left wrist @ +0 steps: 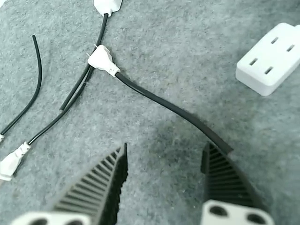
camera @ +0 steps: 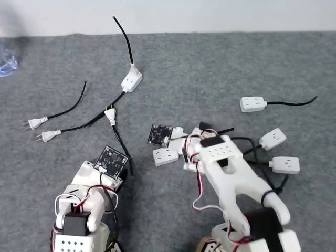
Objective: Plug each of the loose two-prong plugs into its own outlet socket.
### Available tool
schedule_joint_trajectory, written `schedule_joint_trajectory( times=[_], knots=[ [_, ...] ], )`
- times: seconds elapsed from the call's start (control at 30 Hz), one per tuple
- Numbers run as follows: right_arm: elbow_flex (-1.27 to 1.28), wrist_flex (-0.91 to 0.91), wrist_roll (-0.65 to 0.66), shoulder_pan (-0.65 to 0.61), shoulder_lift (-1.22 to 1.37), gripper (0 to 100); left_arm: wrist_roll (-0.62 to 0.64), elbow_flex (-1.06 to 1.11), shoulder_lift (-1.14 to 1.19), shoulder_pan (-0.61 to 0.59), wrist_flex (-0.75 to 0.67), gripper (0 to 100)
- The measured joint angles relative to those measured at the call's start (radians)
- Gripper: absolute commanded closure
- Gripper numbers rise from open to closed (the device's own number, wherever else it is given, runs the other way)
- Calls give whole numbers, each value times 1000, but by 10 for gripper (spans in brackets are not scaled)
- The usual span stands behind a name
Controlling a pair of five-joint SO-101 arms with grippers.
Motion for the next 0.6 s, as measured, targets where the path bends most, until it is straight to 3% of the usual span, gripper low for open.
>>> schedule_joint_trajectory(
  times=[0.6],
  knots=[
    [-12,183,12,6,-183,562,0,9,0,2,-18,764]
  ],
)
